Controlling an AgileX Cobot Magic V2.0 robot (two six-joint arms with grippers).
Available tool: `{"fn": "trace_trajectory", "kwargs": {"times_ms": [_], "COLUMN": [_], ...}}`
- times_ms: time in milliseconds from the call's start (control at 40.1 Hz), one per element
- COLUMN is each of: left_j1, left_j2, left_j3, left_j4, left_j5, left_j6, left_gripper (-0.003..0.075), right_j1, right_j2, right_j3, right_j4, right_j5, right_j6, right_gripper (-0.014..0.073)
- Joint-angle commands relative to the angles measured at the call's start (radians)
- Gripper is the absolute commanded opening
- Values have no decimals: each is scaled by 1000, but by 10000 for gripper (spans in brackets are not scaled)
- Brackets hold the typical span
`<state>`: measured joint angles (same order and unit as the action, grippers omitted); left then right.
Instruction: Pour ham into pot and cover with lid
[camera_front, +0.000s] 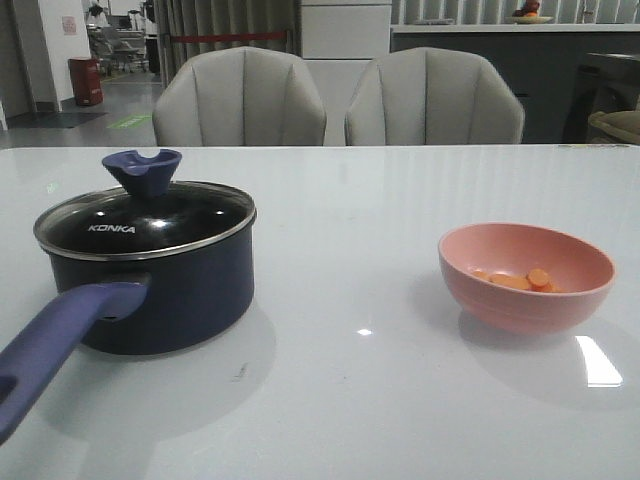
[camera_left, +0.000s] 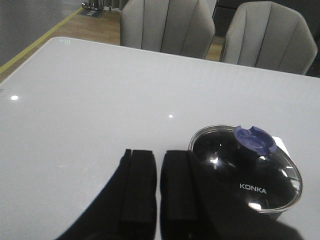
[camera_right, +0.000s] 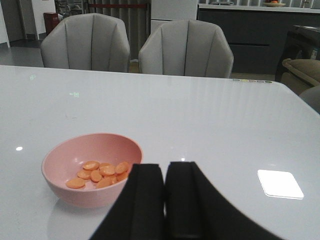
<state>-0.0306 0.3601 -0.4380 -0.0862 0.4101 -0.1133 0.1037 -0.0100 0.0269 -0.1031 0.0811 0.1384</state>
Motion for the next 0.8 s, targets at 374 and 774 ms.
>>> {"fn": "trace_trajectory", "kwargs": {"times_ms": [374, 774], "left_j1": [-1, -110], "left_j2": [141, 492], "left_j3": [-44, -385], "left_j4": [2, 29], "left_j5": [-57, 192], "left_j6": [-5, -5], "left_gripper": [631, 624], "right_j1": [-8, -8], "right_j2": [-20, -20], "right_j3": [-5, -5], "right_j4": [-16, -16], "right_j5": [-81, -81], "right_j6": [-1, -1], "right_gripper": [160, 160]}}
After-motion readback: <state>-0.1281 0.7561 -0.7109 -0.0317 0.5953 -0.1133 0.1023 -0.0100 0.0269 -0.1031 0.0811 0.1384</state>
